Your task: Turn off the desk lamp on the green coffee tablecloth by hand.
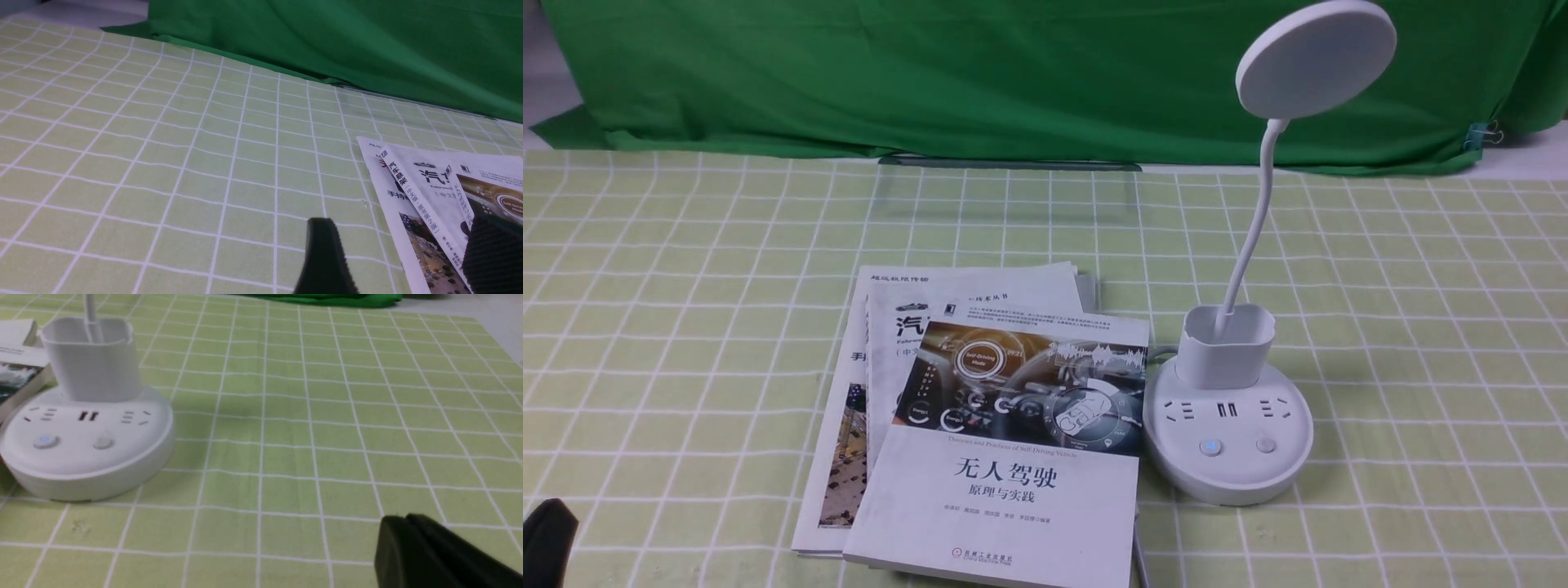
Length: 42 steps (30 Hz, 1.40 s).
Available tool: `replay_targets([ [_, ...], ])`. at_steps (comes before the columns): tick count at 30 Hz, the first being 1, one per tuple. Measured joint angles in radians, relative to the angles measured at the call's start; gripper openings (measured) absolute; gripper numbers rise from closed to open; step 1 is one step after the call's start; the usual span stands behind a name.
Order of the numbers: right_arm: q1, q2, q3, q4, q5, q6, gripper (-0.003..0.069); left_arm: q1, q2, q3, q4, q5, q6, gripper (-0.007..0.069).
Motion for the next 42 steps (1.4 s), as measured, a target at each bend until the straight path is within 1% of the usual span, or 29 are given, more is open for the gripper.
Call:
replay_targets([
  [7,0.006,-0.049,0.025,0.009,-0.016,0.035,0.0041,0.0,0.001,0.0,0.0,0.002,0.0,0.041],
  [15,0.059,-0.049,0.025,0.014,-0.009,0.043,0.0041,0.0,0.001,0.0,0.0,0.002,0.0,0.041],
  [33,0.06,-0.049,0.025,0.016,-0.009,0.043,0.0063,0.0,0.001,0.0,0.0,0.002,0.001,0.041],
  [37,0.061,-0.049,0.025,0.016,-0.009,0.043,0.0086,0.0,0.001,0.0,0.0,0.002,0.001,0.041],
  [42,0.061,-0.049,0.025,0.017,-0.009,0.043,0.0098,0.0,0.001,0.0,0.0,0.002,0.001,0.041],
])
